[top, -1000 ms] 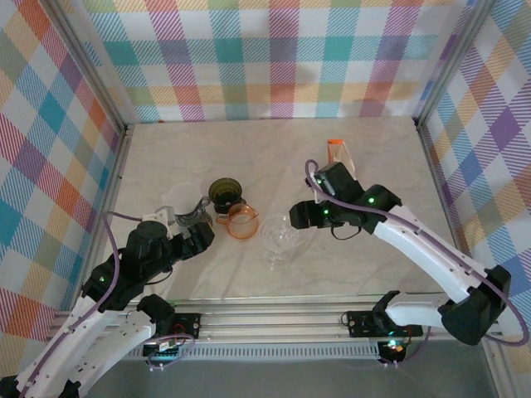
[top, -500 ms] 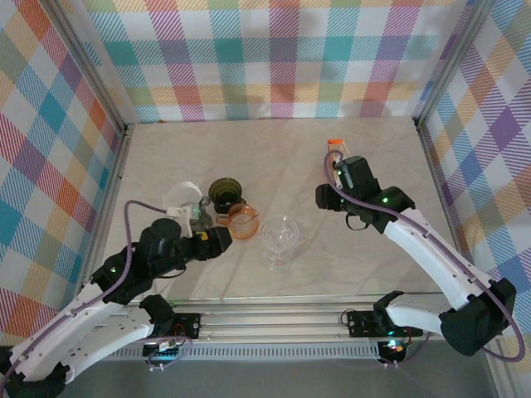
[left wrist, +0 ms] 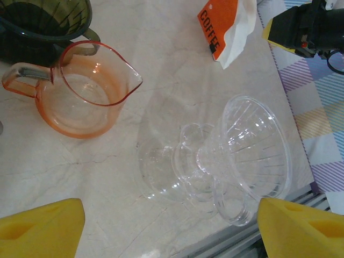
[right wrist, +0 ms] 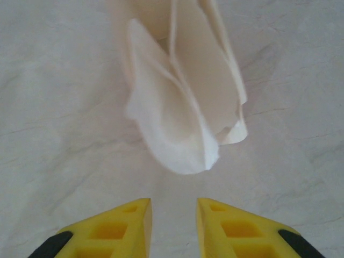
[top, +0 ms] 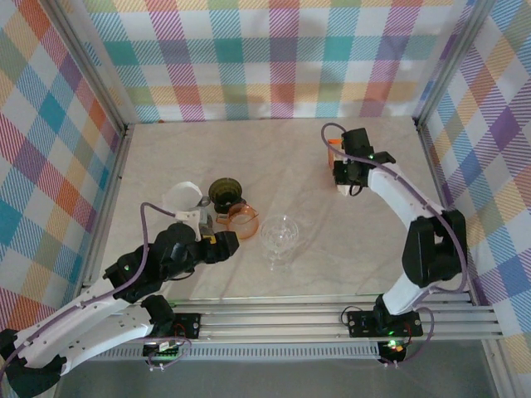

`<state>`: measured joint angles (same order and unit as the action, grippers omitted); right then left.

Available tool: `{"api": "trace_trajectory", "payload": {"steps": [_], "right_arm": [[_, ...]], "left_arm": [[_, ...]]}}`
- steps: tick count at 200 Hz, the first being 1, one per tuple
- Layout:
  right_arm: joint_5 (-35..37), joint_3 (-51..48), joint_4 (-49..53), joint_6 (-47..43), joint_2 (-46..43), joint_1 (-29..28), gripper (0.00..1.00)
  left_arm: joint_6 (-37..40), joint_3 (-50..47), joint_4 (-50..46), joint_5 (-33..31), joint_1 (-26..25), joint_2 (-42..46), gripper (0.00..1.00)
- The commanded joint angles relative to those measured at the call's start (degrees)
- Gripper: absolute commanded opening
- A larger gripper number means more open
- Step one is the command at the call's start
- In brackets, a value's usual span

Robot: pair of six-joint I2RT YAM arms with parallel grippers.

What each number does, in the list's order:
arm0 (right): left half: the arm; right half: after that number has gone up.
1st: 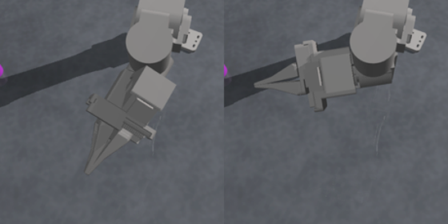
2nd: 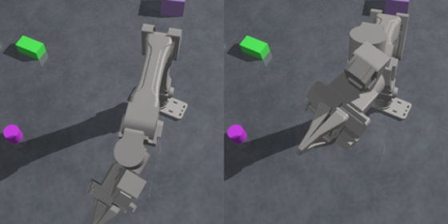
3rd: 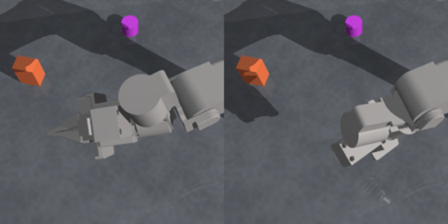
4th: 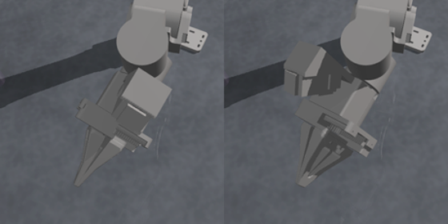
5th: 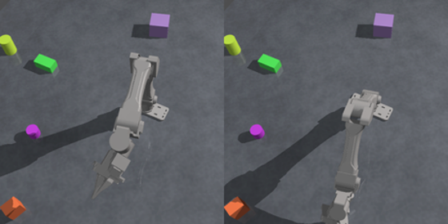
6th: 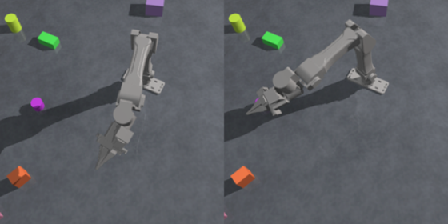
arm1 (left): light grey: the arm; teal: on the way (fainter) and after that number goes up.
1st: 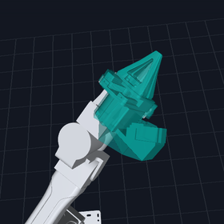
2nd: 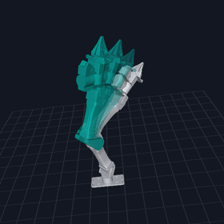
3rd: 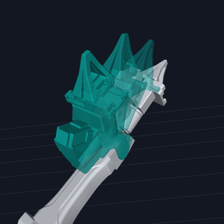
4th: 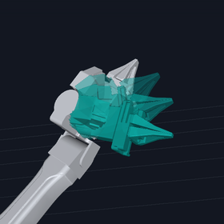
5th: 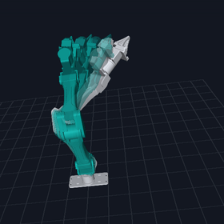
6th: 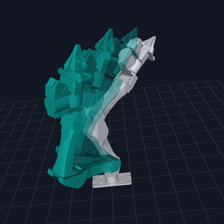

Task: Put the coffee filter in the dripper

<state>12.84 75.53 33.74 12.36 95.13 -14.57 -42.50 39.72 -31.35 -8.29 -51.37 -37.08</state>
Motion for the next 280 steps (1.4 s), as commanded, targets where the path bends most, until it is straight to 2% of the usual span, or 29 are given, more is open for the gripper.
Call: {"api": "trace_trajectory", "payload": {"steps": [1,133,194,241,280], "right_arm": [[0.17,2.72,-0.77,-2.8,2.87,1.41,0.29],[2.72,7.35,-2.03,-5.94,12.42,2.61,0.3],[3.15,7.36,-2.4,-7.08,12.54,2.61,0.18],[2.25,6.5,-2.95,-7.28,10.56,2.61,0.0],[0.62,5.99,-2.45,-6.76,7.05,2.61,0.0]], "left_arm": [[1.25,0.95,0.03,-1.37,-0.63,-1.2,0.84],[2.05,1.63,0.09,-2.74,-0.66,-4.32,0.86],[2.12,1.6,0.28,-2.9,-0.71,-4.84,0.86],[2.03,1.19,0.7,-2.9,-0.66,-4.84,0.87],[1.97,1.05,0.94,-2.94,-0.66,-4.57,0.87]]}}
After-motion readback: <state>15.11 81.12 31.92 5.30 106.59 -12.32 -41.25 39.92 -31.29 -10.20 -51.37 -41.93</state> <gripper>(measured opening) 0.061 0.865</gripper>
